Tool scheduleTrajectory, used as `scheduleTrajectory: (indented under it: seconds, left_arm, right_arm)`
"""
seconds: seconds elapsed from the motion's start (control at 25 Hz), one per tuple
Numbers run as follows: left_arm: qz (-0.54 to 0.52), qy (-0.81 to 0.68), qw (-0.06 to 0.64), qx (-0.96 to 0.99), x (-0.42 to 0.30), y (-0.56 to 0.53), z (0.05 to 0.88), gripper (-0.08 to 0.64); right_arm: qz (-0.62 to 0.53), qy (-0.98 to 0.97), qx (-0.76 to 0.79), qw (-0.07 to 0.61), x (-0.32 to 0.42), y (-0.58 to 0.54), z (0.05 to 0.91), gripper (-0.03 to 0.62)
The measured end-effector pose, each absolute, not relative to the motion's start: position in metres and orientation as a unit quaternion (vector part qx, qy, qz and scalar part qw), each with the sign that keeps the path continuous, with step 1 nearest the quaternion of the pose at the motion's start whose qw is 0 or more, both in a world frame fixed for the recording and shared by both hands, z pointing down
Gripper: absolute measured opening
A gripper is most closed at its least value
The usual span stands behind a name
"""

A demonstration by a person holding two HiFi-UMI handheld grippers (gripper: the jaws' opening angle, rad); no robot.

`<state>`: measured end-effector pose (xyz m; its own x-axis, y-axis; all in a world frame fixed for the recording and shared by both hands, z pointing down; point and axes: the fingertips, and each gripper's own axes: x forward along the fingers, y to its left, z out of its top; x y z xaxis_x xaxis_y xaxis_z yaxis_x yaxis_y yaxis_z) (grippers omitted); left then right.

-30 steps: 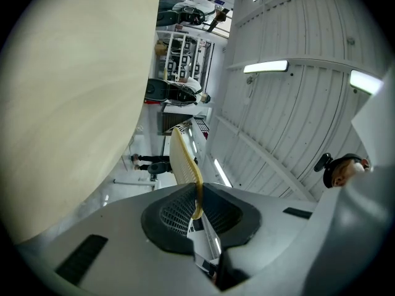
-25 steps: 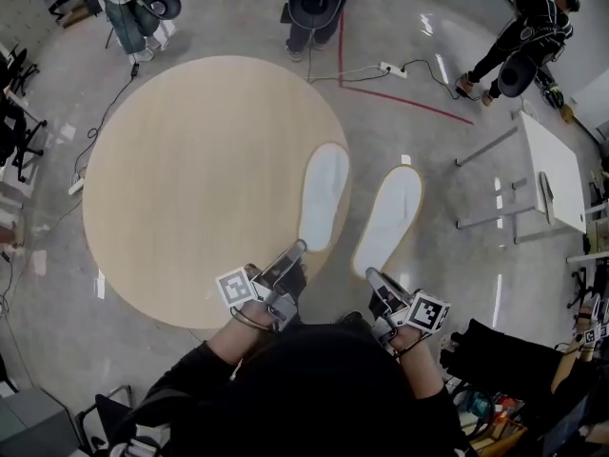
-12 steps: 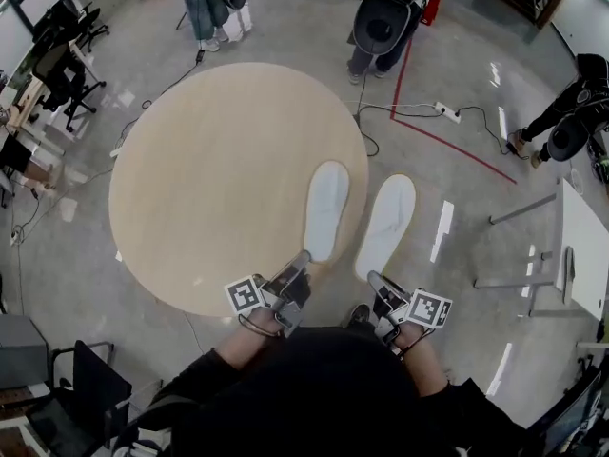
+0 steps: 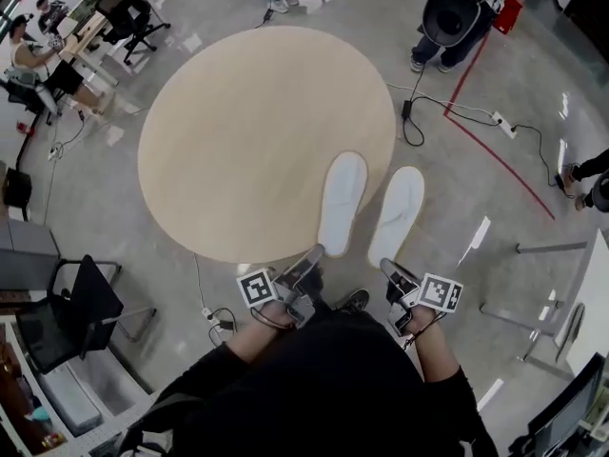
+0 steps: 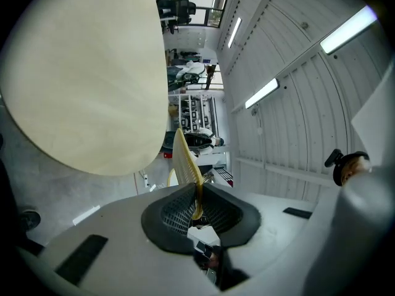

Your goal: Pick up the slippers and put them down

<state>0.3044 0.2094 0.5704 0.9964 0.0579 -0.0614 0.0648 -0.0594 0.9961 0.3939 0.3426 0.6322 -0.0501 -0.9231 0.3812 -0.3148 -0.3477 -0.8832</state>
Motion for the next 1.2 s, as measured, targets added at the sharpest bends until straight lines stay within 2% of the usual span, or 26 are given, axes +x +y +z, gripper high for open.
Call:
scheduleTrajectory:
  seconds: [0.4,0.8,1.2]
  left_arm:
    - [-0.02,-0.025,0.686,0.727,0.266,0.171,0.601,0.047]
    - [-0.024,-0.012,0.715,0.698,0.292,0.144,0.634,0.048]
    - [0.004,-0.13,0.703,0.699,0.299,0.129,0.676,0.046]
  right_arm:
    - [-0.563,0.518,-0.596,0.246,0.383,0.296,0.665,0.043]
    - [-0.588,0.523,-0.593,0.17,0.395,0.249,0.669,0.043]
    - [-0.63,0.551,-0.536,0.108,0.432,0.209,0.703,0.043]
